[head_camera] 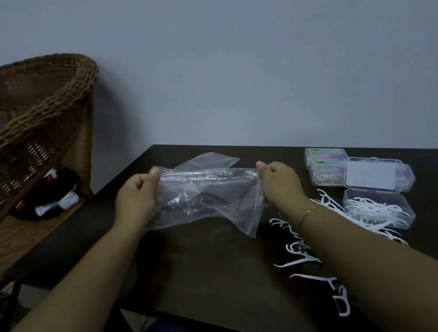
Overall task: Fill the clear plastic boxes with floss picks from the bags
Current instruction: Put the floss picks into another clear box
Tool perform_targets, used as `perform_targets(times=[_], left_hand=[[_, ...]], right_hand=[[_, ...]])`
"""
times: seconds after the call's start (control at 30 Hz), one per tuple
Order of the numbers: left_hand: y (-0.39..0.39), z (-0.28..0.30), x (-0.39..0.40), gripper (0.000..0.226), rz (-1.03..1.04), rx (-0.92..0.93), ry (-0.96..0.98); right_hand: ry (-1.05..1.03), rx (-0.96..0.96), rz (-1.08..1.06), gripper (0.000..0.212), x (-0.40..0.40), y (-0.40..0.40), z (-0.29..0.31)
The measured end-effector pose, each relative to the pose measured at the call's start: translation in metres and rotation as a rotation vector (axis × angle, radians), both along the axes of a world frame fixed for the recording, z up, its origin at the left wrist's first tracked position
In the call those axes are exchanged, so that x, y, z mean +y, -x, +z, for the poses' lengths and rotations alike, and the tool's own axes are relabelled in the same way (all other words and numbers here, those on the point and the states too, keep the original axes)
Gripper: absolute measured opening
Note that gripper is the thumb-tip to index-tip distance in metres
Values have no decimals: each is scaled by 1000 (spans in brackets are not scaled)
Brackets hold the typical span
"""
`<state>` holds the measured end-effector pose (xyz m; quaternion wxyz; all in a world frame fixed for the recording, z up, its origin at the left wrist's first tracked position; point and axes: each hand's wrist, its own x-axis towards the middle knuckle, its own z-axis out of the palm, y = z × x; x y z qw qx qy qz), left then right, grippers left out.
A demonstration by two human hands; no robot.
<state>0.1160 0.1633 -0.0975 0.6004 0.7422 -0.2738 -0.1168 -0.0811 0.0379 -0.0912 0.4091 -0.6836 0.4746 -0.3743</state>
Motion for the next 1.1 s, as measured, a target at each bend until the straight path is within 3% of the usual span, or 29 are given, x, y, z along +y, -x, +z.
perform_targets(times=[0.17, 0.27, 0.37, 0.43, 0.5, 0.6, 0.77, 0.93, 1.1], left_hand=[[-1, 0, 0, 28, 62, -414, -74], [-10, 0, -1, 32, 96, -512, -109], [-20, 2, -7, 33, 102, -331, -24], [-24, 3, -11, 35, 119, -188, 58], [-29, 3, -13, 37, 152, -105, 96], [-36, 4, -16, 38, 184, -66, 111], [-47, -3, -26, 35, 217, 13, 139], [-52, -5, -35, 32, 205, 41, 99], [-53, -4, -47, 26, 165, 210, 77]], right_hand=[[161, -27, -13, 28, 2, -10, 1], [158, -34, 2, 34, -3, -16, 3], [-165, -143, 181, 63, -2, -22, 6], [-362, -118, 340, 71, 0, -22, 6], [-402, -50, 450, 57, -1, -24, 5], [-363, -112, 467, 32, -9, -30, 7], [-443, -159, 413, 42, -19, -48, 12], [-551, -317, 289, 16, -35, -64, 9], [-679, -423, 185, 16, -58, -73, 14]])
